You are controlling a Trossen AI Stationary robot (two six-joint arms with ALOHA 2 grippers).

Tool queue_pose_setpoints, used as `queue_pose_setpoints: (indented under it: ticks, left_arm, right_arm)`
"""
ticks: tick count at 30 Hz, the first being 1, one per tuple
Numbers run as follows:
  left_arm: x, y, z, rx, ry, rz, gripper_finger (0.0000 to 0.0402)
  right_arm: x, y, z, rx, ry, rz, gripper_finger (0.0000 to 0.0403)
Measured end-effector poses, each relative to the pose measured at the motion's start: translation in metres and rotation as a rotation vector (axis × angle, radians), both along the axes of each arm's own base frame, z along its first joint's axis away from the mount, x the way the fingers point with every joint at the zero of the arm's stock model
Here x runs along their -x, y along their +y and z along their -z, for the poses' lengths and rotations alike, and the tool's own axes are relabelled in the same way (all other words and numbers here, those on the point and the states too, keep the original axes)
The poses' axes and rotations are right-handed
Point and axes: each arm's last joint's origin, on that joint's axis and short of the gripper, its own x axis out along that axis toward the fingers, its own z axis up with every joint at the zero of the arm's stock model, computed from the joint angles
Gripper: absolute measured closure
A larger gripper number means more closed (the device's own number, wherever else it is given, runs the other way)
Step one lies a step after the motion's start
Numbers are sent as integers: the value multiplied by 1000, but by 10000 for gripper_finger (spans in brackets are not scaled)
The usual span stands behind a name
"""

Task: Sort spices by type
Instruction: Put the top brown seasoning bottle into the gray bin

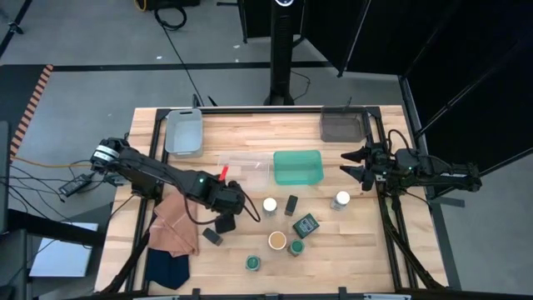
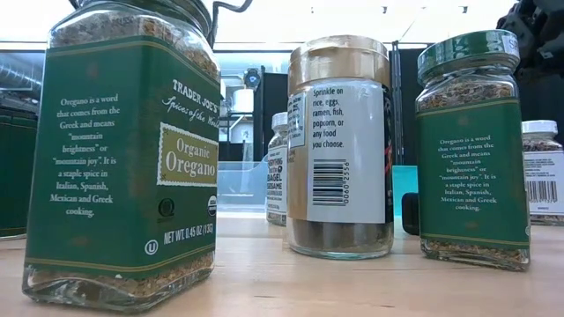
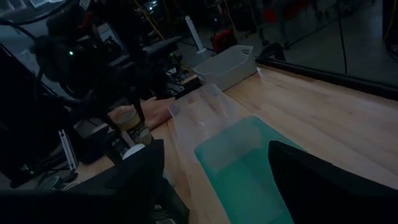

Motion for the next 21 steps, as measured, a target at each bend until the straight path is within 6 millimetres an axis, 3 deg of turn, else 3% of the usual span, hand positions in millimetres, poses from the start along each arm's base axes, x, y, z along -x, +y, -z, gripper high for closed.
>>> queue_pose_setpoints:
  ticks: [6,12,16,21]
  left_arm:
    - [0,3,-36,-67,2,-99,134]
    - [7,15,-88,-181,-49,-267,134]
    - [24,31,-123,-263,-118,-417,134]
    - [65,66,-153,-279,-203,-606,134]
  right_arm:
    - [0,0,0,0,2,-1,112]
    - [0,0,0,0,2,-2,112]
    - [0,0,1,0,8,-2,115]
    - [0,0,3,0,30,-2,114]
